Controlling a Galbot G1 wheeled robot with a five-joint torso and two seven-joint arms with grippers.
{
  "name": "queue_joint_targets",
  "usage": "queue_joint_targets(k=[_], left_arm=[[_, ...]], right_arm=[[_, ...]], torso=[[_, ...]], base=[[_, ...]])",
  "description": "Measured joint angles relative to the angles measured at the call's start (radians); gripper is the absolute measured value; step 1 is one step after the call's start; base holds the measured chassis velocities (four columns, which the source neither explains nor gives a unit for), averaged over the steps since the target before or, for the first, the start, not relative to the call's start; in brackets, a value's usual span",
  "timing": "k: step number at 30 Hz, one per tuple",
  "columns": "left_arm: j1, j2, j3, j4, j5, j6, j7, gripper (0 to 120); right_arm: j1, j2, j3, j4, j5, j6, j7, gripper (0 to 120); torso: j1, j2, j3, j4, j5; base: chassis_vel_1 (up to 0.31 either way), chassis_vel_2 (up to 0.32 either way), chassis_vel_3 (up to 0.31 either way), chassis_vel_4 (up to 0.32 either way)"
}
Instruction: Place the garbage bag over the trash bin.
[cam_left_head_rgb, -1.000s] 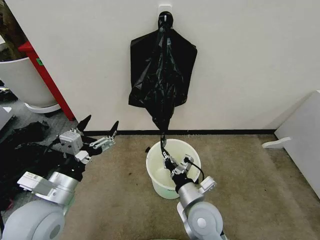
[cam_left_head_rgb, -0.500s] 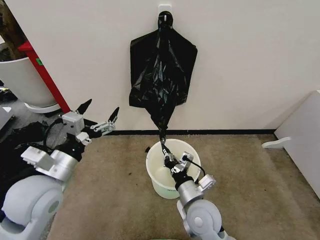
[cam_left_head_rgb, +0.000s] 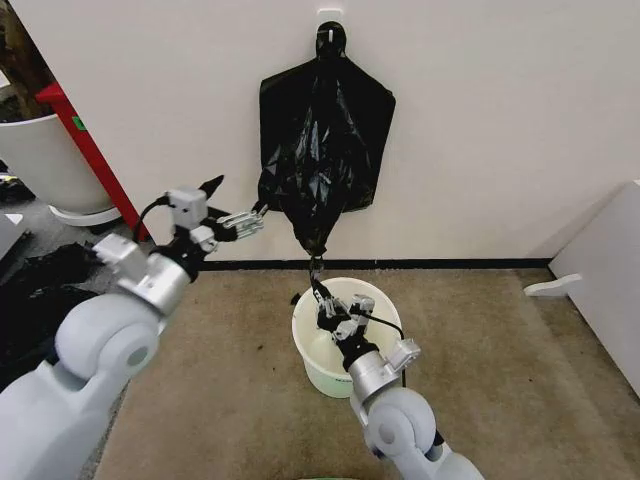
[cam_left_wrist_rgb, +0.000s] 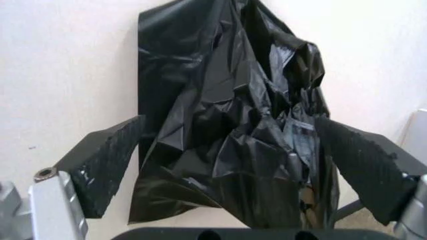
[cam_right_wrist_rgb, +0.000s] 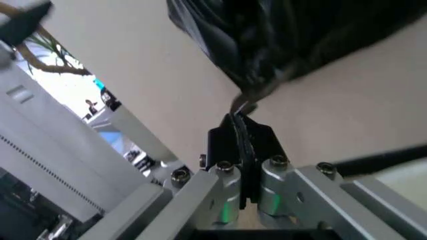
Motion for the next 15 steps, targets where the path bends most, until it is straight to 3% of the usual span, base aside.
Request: queue_joint_targets(k=[7,15], left_arm=[[-0.093,-0.007,0.076,0.041,0.001,0.002,-0.018,100],[-0.306,-0.049,0.274,0.108,-0.018,0.043,-0.112,100]], right_arm=[[0.042,-0.007,0.005,-0.008,0.002,-0.003,-0.003,0],[0.049,-0.023,-0.008,-0.016,-0.005,-0.008,-0.01,0]], torso=[[0.0,0.0,0.0,0.0002,-0.0001],[0.0,0.0,0.0,-0.0001,0.0002]], base=[[0.0,0.0,0.0,0.0],[0.0,0.0,0.0,0.0]])
